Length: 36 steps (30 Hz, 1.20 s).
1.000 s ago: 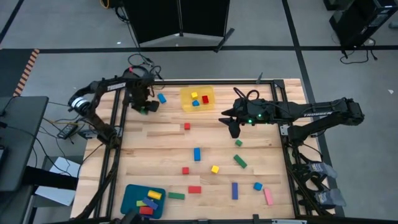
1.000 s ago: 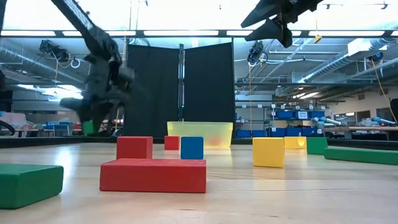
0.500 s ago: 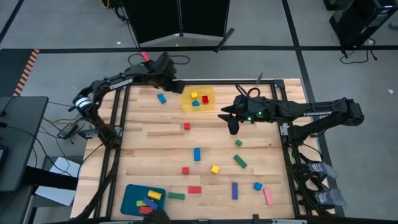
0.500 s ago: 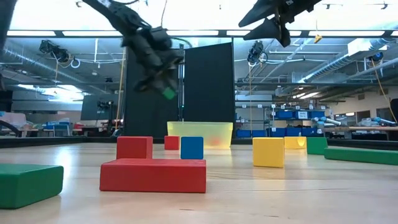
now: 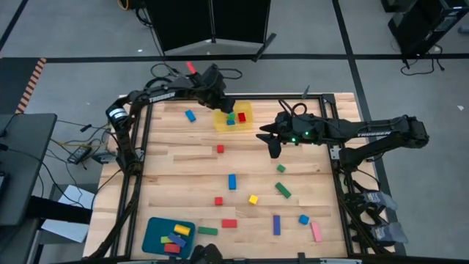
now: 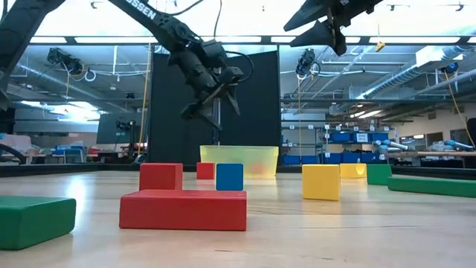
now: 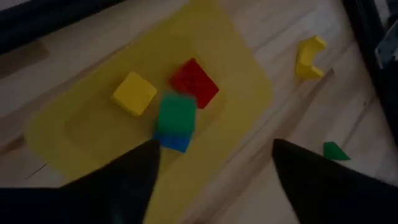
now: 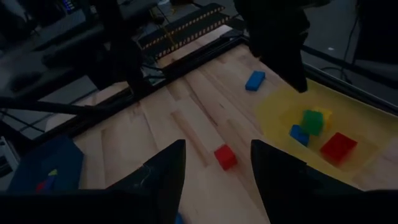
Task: Sort blocks by size
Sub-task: Put the green square block into the yellow bin, then put the bottom blue rectangular block into the blue bin
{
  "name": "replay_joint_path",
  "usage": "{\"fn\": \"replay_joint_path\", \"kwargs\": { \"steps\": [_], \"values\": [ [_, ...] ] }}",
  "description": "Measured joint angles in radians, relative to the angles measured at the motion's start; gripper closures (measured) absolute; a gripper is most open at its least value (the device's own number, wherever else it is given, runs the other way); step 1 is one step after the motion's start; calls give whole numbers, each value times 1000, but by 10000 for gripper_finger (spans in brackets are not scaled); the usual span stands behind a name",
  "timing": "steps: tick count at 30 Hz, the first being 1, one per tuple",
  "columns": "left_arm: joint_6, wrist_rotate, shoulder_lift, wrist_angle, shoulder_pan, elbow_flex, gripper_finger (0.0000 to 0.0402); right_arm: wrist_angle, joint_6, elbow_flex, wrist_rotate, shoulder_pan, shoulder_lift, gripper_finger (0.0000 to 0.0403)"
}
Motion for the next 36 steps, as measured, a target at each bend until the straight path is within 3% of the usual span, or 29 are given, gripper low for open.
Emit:
{"fn": "replay_joint_path", "kwargs": {
  "steps": [3, 6, 16, 24, 29, 36],
  "values": [
    [19, -11, -38, -10, 6, 0, 32, 2, 3, 0, 3, 9, 14, 211],
    [51, -62, -105, -48, 9, 0, 22, 0, 16, 0, -17, 28, 50, 211],
    [75, -95, -389, -186, 80, 0, 72, -20, 265, 52, -31, 146, 309, 211],
    [103, -91, -602, -286, 91, 0, 91, -33, 340, 262, -56, 224, 523, 211],
    [104, -32, -703, -321, 91, 0, 92, -43, 437, 399, -15, 258, 649, 199],
    [149, 16, -834, -423, 91, 0, 92, -348, 777, 598, 61, 278, 826, 172]
  ]
}}
